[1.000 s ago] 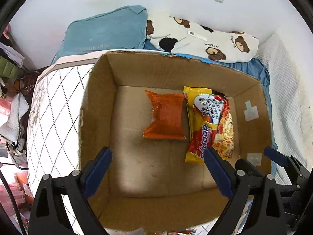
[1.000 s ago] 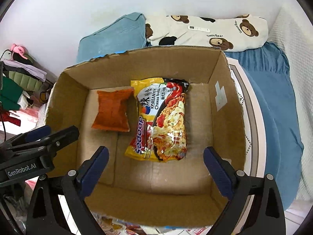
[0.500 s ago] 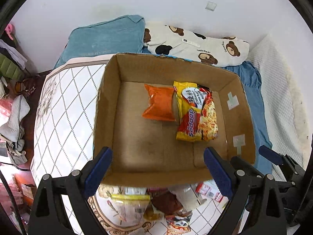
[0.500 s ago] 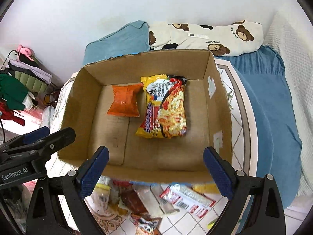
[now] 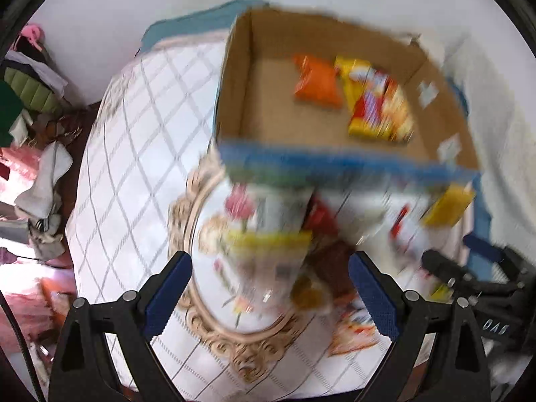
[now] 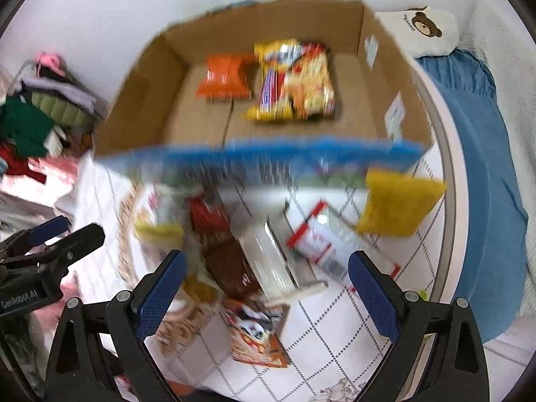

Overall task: Organize snacks
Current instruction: 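Grasp the yellow-topped biscuit pack with the left tool while the right tool grasps the white biscuit pack, then carry both biscuit packs into the box and release them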

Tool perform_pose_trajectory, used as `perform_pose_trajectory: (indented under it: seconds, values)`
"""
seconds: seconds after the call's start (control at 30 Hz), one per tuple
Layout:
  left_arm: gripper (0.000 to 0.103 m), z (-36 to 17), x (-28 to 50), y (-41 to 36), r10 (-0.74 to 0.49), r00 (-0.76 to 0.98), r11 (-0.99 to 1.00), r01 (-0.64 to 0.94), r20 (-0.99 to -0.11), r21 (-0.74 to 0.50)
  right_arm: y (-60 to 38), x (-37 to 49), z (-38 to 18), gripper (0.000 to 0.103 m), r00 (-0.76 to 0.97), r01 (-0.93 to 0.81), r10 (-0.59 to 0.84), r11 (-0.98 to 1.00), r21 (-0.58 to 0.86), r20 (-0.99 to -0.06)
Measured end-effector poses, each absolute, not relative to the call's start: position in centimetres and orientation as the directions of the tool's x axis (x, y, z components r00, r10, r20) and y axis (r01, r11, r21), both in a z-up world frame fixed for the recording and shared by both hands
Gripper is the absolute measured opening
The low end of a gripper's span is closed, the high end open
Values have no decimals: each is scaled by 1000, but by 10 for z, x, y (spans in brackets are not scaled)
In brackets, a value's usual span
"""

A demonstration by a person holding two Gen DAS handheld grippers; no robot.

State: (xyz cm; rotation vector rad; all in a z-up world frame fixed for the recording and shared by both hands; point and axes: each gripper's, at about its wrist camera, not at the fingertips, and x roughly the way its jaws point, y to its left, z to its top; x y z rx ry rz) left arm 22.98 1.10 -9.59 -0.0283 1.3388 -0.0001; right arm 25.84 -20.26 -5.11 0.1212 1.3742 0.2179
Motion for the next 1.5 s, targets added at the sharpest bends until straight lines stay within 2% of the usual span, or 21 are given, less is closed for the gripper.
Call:
perform_pose_trajectory:
  seconds: [0.07, 0.17, 0.3, 0.33, 0.37, 0.4, 0.43, 0.47, 0.5, 0.57, 0.8, 0.93, 1.17, 1.5]
  values:
    - [96, -126, 221, 14, -4, 175, 1000, -20, -985, -7, -198, 252, -67, 98, 161, -91, 213, 975, 201, -964]
    - [96, -166, 216, 17, 6, 116, 1000, -24, -993, 3, -187, 252, -98, 83, 136, -122, 185, 978, 169, -973]
    - [96, -210, 220, 11, 24, 59, 1000, 5, -998, 24, -172, 257, -131, 79, 117, -166, 112, 982, 91, -987]
    - [96, -217, 221, 10, 23, 50, 1000, 12, -998, 24, -169, 258, -140, 76, 103, -181, 94, 981, 74, -990]
    - [96, -226, 224, 9, 11, 43, 1000, 13, -999, 12, -168, 259, -145, 63, 93, -189, 89, 980, 71, -992]
    - [89, -229, 225, 9, 4, 48, 1000, 6, -999, 4, -166, 260, -152, 60, 83, -196, 72, 979, 54, -994]
    - [68, -231, 226, 11, -3, 59, 1000, -6, -998, -3, -165, 260, -156, 58, 84, -205, 50, 978, 32, -995]
    - [58, -234, 227, 13, -19, 54, 1000, -18, -998, -20, -165, 260, -157, 57, 92, -211, 48, 977, 28, -995]
    - [52, -234, 226, 15, -30, 48, 999, -29, -998, -31, -168, 259, -156, 55, 94, -206, 55, 978, 34, -994]
    - [50, -230, 222, 20, -35, 61, 998, -40, -998, -38, -174, 256, -153, 53, 84, -186, 52, 982, 35, -995]
    - [50, -230, 176, 40, -14, -9, 998, -68, -1000, -13, -234, 225, -153, 53, -65, 39, 190, 982, 187, -980]
    - [51, -250, 163, 43, 5, -41, 997, -79, -999, 9, -257, 207, -159, 53, -74, 115, 225, 970, 216, -971]
    - [53, -264, 167, 40, 39, -46, 995, -85, -998, 43, -261, 202, -173, 63, -71, 125, 198, 974, 188, -978]
    - [53, -266, 171, 39, 38, -51, 995, -87, -998, 43, -236, 207, -193, 63, -63, 92, 156, 984, 149, -986]
